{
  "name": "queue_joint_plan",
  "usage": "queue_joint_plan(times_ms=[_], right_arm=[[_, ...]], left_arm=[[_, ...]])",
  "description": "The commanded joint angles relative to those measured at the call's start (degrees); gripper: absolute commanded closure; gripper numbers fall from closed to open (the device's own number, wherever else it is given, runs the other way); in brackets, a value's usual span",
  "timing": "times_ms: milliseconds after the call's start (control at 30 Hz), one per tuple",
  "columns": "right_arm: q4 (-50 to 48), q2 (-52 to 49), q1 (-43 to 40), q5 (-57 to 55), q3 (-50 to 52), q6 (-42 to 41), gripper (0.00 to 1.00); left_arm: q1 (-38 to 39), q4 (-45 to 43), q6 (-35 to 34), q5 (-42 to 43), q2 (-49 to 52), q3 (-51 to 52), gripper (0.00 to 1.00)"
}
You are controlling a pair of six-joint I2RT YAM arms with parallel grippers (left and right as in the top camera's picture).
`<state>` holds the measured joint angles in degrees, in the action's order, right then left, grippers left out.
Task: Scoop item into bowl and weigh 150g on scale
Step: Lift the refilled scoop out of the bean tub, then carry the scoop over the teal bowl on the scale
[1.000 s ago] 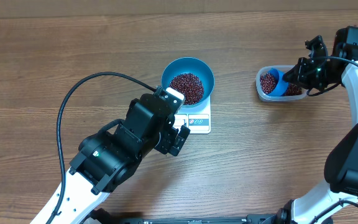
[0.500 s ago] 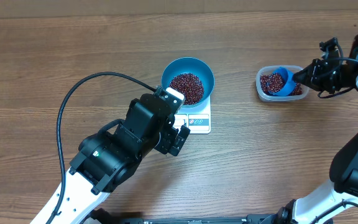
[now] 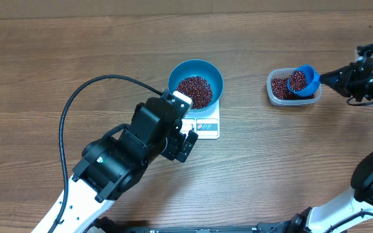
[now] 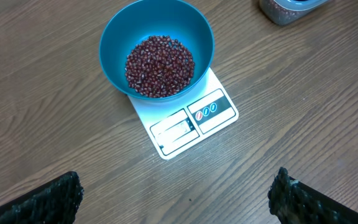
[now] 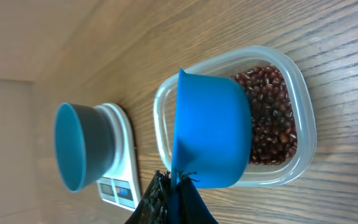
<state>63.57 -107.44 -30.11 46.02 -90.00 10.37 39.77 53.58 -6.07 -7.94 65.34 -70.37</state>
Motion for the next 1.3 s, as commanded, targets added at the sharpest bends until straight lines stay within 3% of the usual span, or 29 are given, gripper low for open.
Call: queue_joint_plan(times_ms=[0, 567, 1133, 1267], right_arm=[[0.28, -0.07, -1.01, 6.97, 0.04, 0.33, 0.96], [1.73, 0.20, -0.66, 23.50, -0.20, -0.04, 0.96], [3.34, 4.74, 11.98, 23.43, -2.51, -0.07, 0.96], [1.36, 6.56, 15.65, 19.63, -2.51, -4.55, 0.96]], left_arm=[[-0.09, -0.02, -0.81, 0.70, 0.24, 0.63, 0.00], [-0.09, -0.02, -0.79, 0.70, 0.24, 0.63, 0.00], [-0.09, -0.02, -0.81, 0.70, 0.24, 0.63, 0.00], [-0.09, -0.02, -0.81, 0.70, 0.24, 0.63, 0.00]])
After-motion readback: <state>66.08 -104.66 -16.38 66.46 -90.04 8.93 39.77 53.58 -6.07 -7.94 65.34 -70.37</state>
